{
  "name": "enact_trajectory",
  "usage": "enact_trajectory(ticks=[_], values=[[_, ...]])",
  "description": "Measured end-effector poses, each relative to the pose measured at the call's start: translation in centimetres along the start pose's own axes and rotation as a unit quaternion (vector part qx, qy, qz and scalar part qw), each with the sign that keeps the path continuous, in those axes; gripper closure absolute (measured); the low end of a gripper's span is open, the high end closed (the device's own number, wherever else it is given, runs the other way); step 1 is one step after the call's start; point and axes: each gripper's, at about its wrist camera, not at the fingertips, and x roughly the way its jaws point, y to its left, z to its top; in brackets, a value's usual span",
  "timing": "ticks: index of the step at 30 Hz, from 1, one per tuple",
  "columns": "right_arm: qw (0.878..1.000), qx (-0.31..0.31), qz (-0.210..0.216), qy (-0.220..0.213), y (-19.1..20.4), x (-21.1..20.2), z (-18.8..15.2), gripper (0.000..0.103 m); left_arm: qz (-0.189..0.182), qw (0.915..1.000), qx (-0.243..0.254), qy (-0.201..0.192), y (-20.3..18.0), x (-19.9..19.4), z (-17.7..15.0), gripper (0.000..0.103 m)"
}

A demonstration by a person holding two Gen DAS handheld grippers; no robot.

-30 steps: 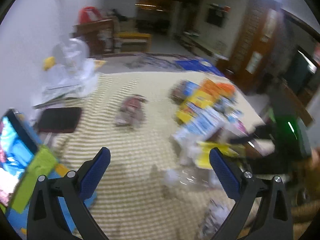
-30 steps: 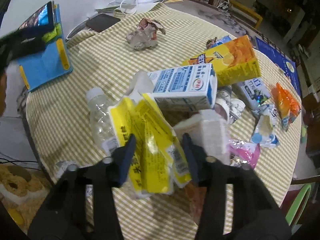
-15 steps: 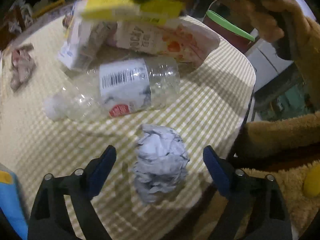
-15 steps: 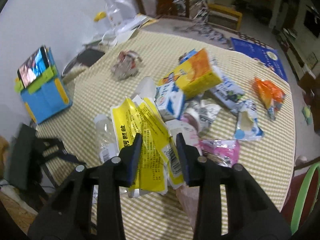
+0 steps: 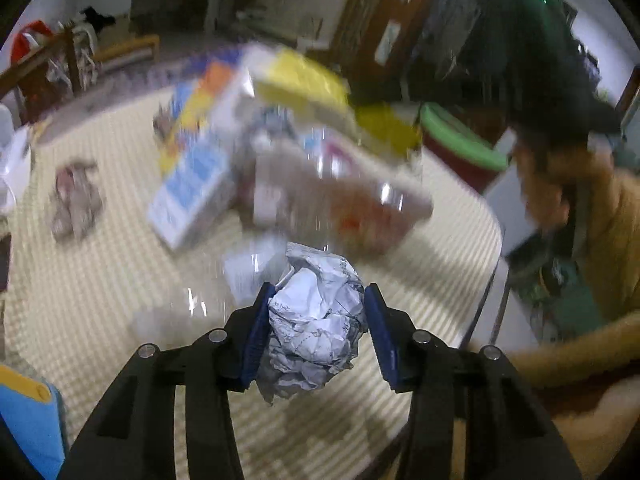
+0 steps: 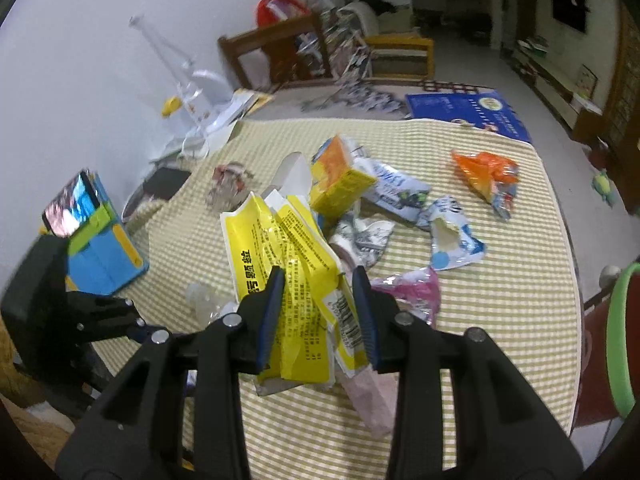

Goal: Collect trash
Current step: 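Grasp the yellow wrapper with the right tool while the left tool grasps the crumpled white paper ball, then carry both items to the red bin and open the right tool over it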

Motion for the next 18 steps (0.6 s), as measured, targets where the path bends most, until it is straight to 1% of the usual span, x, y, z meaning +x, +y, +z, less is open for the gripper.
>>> enact_trajectory(ticks=[3, 6, 8, 11, 12, 14, 18], values=[[0.999, 0.028, -0.006, -0.019, -1.6, -1.2, -0.2, 0.068, 0.005, 0.9993, -0.014, -0.035, -0.5, -0.4, 2.2, 0.06], [0.998, 0.055, -0.017, -0.035, -3.4, -2.6, -0.6, 0.068, 0.015, 0.9977, -0.038, -0.055, -0.4, 0.0, 4.3, 0.06], [0.996, 0.077, -0.027, -0.045, -4.7, -3.6, -1.0, 0.068, 0.017, 0.9965, -0.056, -0.059, -0.4, 0.8, 5.7, 0.06], [0.993, 0.099, -0.042, -0.056, -6.8, -5.1, -1.5, 0.068, 0.016, 0.9956, -0.068, -0.063, -0.6, 2.1, 7.4, 0.06], [0.992, 0.104, -0.047, -0.059, -7.3, -5.5, -1.6, 0.068, 0.013, 0.9955, -0.068, -0.064, -1.0, 2.6, 8.4, 0.059], [0.99, 0.114, -0.058, -0.065, -8.7, -6.3, -1.8, 0.068, 0.009, 0.9959, -0.064, -0.064, -1.2, 3.7, 8.9, 0.059], [0.983, 0.144, -0.083, -0.077, -12.2, -8.3, -2.7, 0.068, -0.006, 0.9971, -0.045, -0.061, -3.5, 5.7, 11.2, 0.059]])
